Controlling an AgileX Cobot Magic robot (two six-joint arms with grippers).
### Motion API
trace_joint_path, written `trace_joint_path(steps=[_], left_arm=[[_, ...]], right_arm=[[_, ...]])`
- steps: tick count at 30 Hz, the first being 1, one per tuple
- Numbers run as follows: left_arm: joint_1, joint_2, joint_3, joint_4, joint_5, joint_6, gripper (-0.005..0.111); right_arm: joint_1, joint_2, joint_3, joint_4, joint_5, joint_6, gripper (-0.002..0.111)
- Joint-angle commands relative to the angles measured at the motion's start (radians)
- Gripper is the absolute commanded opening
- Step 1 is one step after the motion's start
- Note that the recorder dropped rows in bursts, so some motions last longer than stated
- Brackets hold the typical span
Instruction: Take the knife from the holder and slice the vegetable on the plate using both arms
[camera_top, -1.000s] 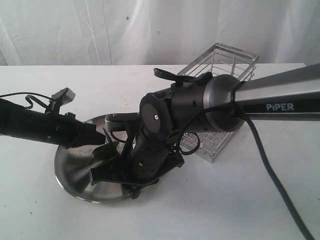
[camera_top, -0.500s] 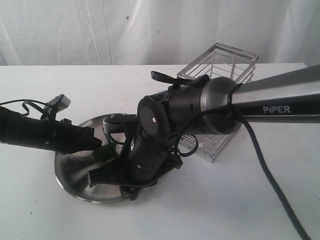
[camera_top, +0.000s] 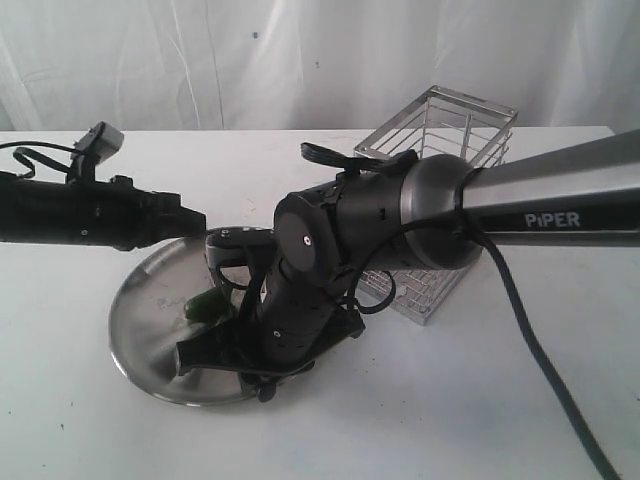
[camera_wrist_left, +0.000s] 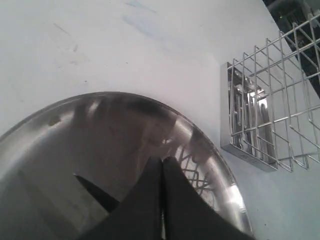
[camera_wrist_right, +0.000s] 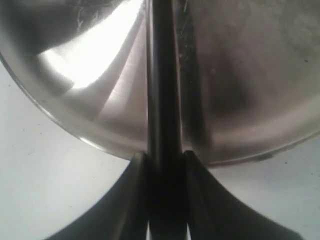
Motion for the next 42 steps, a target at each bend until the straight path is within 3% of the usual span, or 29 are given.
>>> trace_joint_path(steps=[1, 8, 19, 30, 34, 42], left_arm=[[-0.04, 0.028, -0.002, -0.06, 0.018, 0.061, 0.0], [-0.046, 0.065, -0.002, -0.072, -0.059, 0.096, 0.0], [-0.046, 0.126, -0.002, -0.074, -0.059, 0.146, 0.0], [-0.046, 0.152, 0.0, 0.164, -0.134, -0.02, 0.0], [-0.046, 0.167, 0.0, 0.177, -0.13, -0.039, 0.0], [-0.044, -0.02, -0.002, 0.124, -0.158, -0.039, 0.0]], right_arm=[[0.003, 0.0, 0.0, -0.002, -0.002, -0.002, 0.0], [0.003, 0.0, 0.0, -0.002, 0.003, -0.002, 0.0], [0.003, 0.0, 0.0, -0.005, 0.013, -0.002, 0.0], [0.003, 0.0, 0.0, -0.004, 0.023, -0.002, 0.0], [0.003, 0.0, 0.0, -0.006, 0.049, -0.002, 0.0], [0.003, 0.0, 0.0, -0.006, 0.047, -0.002, 0.0]])
